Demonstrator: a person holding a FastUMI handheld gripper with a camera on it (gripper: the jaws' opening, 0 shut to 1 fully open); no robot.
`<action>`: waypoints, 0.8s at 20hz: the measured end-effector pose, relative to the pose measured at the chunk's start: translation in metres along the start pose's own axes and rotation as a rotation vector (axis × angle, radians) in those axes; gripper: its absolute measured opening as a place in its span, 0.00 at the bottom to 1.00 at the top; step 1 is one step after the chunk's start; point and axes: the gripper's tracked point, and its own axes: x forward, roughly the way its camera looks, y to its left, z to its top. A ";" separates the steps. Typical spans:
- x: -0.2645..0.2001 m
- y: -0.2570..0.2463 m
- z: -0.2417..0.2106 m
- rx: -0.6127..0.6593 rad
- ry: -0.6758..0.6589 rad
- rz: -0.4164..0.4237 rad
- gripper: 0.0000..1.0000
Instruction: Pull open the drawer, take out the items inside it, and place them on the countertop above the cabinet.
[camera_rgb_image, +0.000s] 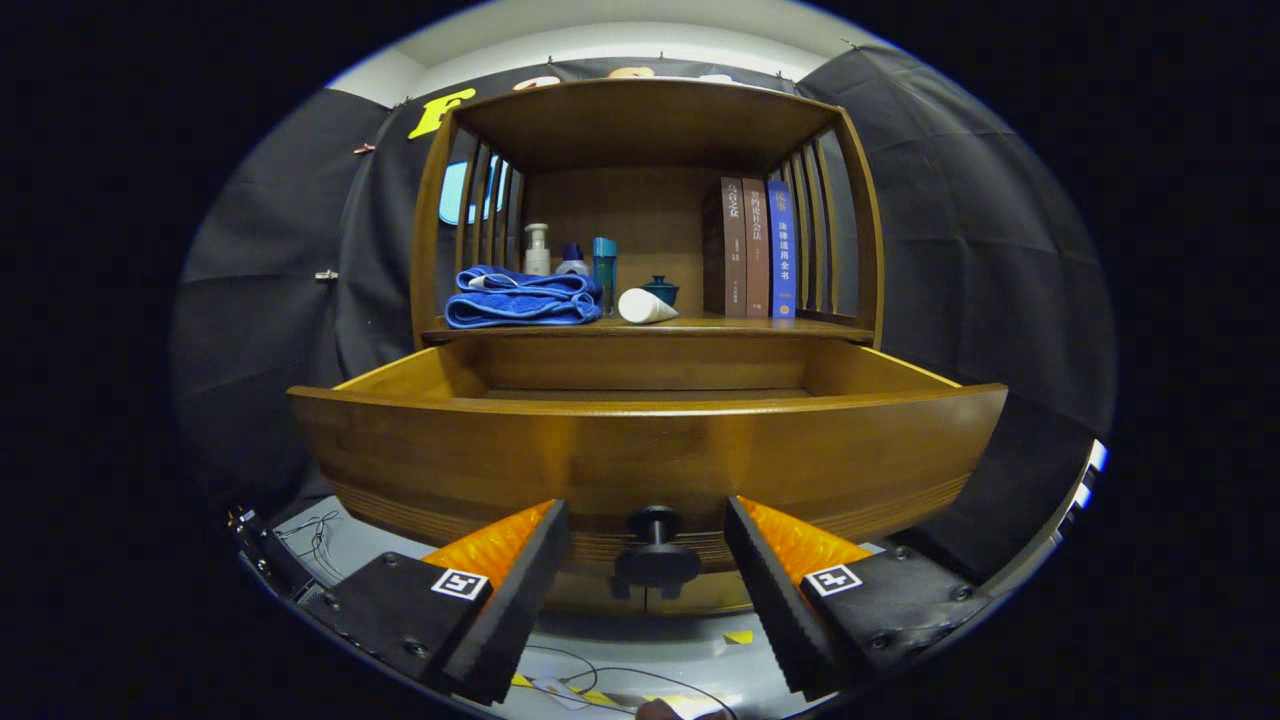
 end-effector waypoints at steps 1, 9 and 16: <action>0.000 0.001 -0.001 0.012 -0.018 -0.001 0.99; 0.013 0.000 0.008 -0.005 -0.014 0.011 0.99; 0.062 0.002 0.024 -0.020 -0.022 0.004 0.99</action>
